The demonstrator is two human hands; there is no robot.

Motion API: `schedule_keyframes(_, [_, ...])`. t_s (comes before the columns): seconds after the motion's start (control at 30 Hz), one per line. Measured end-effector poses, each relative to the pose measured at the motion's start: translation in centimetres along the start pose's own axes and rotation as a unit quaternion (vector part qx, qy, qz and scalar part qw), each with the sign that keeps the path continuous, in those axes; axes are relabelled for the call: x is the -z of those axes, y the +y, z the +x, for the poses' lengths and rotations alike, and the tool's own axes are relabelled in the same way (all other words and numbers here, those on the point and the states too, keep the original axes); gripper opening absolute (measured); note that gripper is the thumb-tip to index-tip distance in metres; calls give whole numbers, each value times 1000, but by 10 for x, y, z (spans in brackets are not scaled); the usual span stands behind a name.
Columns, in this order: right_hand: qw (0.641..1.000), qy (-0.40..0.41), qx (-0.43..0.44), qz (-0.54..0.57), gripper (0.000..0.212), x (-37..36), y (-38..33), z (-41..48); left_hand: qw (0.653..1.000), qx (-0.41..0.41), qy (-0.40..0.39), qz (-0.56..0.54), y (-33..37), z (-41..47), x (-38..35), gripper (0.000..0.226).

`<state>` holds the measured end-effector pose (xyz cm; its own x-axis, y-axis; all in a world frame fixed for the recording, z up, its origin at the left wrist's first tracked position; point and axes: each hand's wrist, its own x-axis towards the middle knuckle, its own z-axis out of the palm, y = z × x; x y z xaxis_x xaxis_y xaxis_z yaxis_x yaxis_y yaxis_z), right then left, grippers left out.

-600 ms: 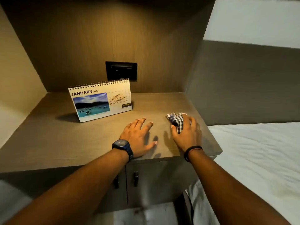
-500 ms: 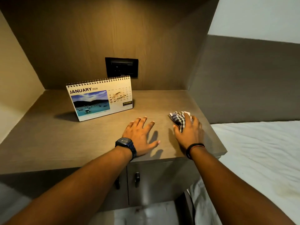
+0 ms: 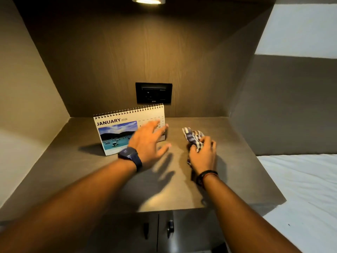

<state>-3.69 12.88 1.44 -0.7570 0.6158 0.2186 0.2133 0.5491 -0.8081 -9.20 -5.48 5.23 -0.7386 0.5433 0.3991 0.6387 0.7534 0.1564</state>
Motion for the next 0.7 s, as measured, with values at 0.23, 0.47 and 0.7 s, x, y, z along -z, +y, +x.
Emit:
schedule_keyframes(0.23, [983,7,-47,176,27,-76,-79,-13,994,32,21,104,-80,72,51,58])
schedule_keyframes(0.47, [984,-23,-15,175,58,-126,-97,-14,989,44,-92,104,-106,87,25,50])
schedule_keyframes(0.7, [990,-34,1,134,57,-152,-102,-42,989,29,-98,106,-113,88,21,50])
